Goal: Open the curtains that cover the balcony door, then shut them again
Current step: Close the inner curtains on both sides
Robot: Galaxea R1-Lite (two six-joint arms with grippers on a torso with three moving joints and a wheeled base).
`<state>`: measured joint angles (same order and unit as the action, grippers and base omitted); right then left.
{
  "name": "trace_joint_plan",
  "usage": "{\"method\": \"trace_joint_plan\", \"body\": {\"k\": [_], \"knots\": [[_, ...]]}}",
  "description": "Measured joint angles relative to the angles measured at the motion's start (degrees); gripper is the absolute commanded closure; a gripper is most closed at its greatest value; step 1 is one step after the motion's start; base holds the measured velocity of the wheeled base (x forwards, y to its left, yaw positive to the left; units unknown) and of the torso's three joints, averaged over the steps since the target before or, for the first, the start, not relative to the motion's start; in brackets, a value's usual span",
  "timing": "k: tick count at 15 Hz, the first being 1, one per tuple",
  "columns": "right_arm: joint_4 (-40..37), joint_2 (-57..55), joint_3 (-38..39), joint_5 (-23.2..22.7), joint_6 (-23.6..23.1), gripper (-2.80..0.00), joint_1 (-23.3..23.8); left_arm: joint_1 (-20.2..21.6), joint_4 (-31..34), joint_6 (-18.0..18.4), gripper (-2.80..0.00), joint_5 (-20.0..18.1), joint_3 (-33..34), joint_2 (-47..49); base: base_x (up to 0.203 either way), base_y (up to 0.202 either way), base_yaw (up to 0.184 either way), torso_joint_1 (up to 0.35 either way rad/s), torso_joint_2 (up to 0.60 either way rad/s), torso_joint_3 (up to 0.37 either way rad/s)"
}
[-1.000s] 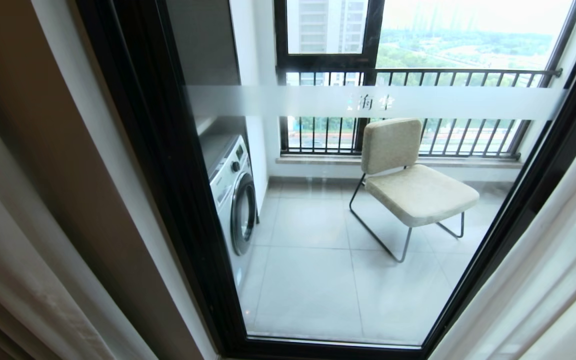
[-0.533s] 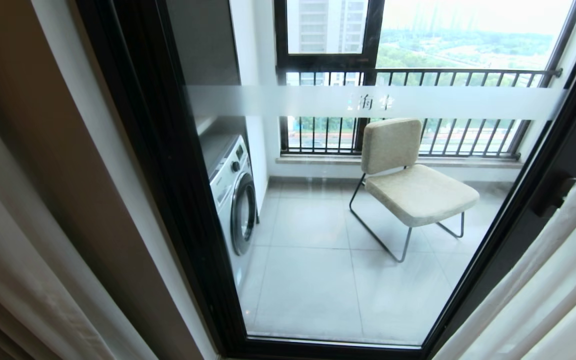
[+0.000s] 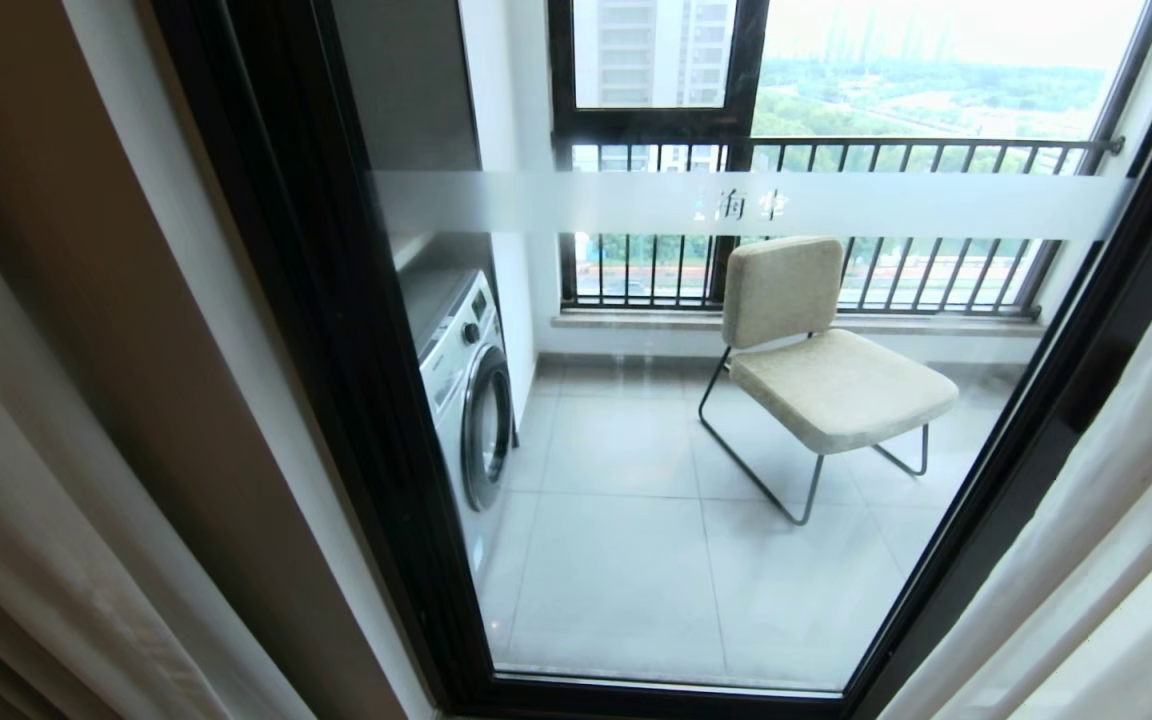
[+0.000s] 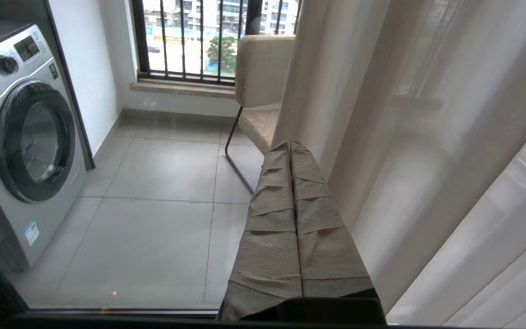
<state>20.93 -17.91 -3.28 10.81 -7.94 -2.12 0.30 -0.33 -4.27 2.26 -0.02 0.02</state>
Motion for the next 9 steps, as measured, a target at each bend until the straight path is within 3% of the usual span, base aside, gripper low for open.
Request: {"method": "trace_joint_plan", "body": {"k": [5,9], "knots": [[-13.0,5.9,3.1,-13.1,3.3,0.0,0.6,0.0,0.0,0.0,0.0,0.0,0.0,0.0,0.0,0.0,0.0,0.0,0.0,0.0],[-18.6,14.0,3.2,-13.8,2.0,0.0,1.7,0.0,0.0,0.0,0.0,0.0,0.0,0.0,0.0,0.0,0.0,0.0,0.0,0.0]]}}
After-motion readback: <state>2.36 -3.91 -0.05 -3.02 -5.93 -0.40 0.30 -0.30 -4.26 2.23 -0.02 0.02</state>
